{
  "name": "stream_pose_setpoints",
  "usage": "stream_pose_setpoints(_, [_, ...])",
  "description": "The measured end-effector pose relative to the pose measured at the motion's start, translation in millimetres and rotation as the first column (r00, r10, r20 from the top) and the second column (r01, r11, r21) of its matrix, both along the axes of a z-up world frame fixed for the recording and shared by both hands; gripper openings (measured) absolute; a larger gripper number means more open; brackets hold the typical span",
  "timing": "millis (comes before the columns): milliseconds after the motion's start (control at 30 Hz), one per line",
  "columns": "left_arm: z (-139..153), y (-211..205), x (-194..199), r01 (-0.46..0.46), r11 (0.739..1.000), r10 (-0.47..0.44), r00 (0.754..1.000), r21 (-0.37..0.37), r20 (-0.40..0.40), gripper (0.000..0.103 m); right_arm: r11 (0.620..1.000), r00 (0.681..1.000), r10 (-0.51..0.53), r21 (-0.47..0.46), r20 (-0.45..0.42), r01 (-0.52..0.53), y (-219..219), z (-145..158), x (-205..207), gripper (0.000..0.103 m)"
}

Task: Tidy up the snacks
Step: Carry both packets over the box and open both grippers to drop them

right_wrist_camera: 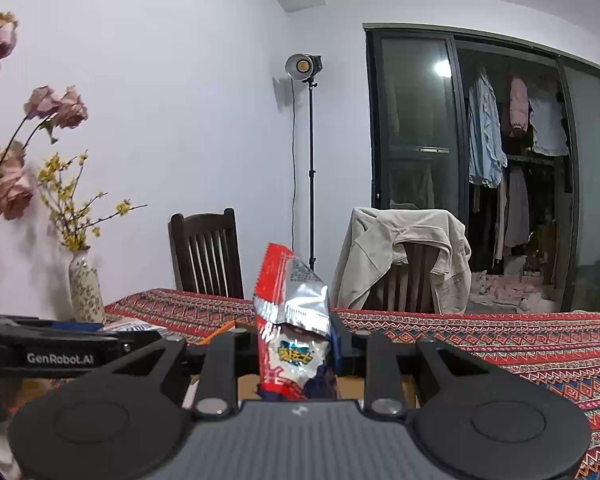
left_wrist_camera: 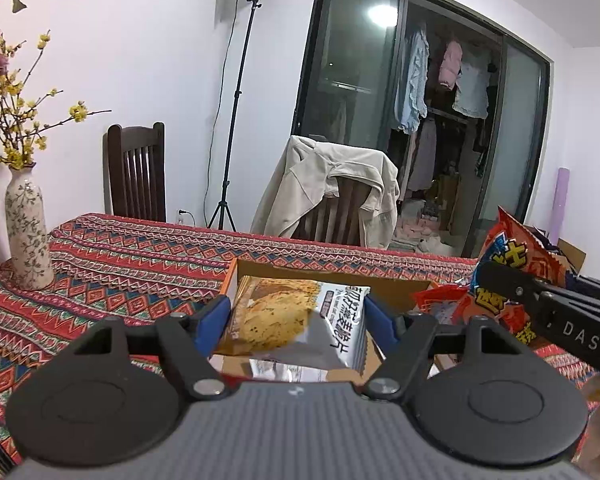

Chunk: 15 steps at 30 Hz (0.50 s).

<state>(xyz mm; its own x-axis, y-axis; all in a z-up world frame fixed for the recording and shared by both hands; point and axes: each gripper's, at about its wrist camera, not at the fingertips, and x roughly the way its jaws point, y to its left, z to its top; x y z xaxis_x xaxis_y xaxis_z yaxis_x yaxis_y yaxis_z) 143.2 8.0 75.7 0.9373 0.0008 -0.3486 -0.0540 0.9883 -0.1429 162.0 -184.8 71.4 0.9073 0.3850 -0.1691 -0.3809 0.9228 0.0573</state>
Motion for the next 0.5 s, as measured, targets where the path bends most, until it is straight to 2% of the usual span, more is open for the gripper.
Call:
stream_pose_setpoints(267, [-3,-1,48,-0.03,0.999,0.029,0.999,-0.017,-0.021,0.073,0.999,0.999,-0.029,0.037,-0.039,0.03,9,-6,52,0.026])
stream_pose_setpoints(500, [-25,1,95,-0.077,0.997,0.075,0.996,-0.03,-0.055,0.074,0.994,0.992,-0.053,0.084,-0.113,0.062,13,-32,102,0.026])
